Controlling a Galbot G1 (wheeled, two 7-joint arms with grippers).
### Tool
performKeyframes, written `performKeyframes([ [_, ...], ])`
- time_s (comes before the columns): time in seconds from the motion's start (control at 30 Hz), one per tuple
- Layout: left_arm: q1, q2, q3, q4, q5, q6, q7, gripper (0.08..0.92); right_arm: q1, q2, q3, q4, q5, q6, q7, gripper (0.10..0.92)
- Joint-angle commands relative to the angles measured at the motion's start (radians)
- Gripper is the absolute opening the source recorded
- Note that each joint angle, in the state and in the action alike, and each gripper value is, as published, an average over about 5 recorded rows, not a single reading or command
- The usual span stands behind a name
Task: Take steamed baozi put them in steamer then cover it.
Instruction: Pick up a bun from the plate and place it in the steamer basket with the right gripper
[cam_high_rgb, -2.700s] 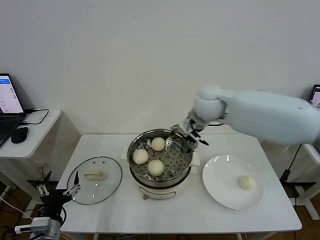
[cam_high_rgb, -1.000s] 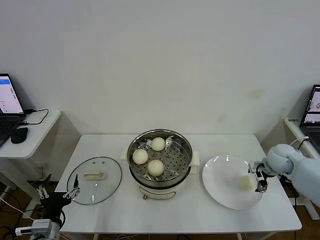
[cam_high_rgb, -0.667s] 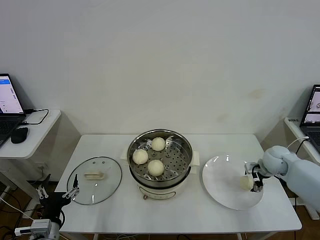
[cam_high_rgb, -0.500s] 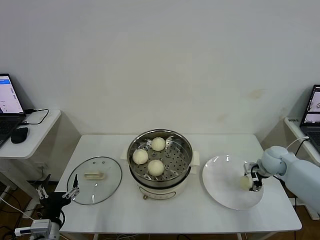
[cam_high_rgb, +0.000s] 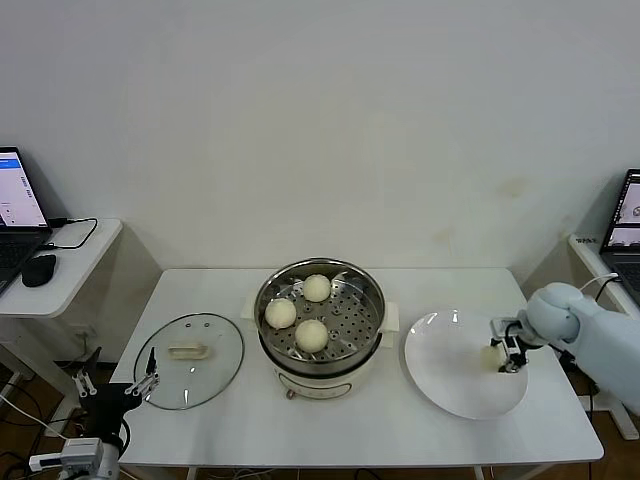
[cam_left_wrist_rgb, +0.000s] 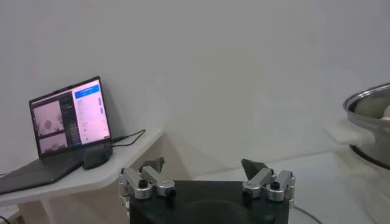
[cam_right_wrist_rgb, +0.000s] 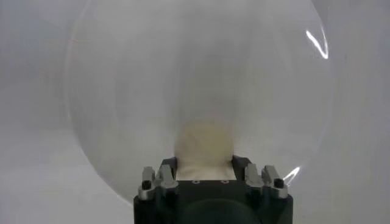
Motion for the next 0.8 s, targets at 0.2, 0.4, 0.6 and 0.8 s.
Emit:
performKeyframes([
  [0.2, -0.015, 0.007, 0.017, 0.008, 0.001, 0.002, 0.001, 0.823, 0.683, 0.016, -0.407, 0.144, 0.365, -0.122, 0.012, 0.585],
  [0.4, -0.026, 0.012, 0.027, 0.012, 0.0, 0.003, 0.001, 0.823, 0.931, 0.182, -0.593, 0.184, 0.561, -0.21, 0.069, 0.594],
  [0.6, -0.031, 0.016, 0.026, 0.021, -0.003, 0.002, 0.001, 0.823, 0.949, 0.362, -0.629, 0.166, 0.709, -0.286, 0.141, 0.597],
  [0.8, -0.035, 0.016, 0.02, 0.03, -0.006, 0.002, 0.001, 0.823, 0.866, 0.51, -0.622, 0.122, 0.787, -0.361, 0.216, 0.602],
])
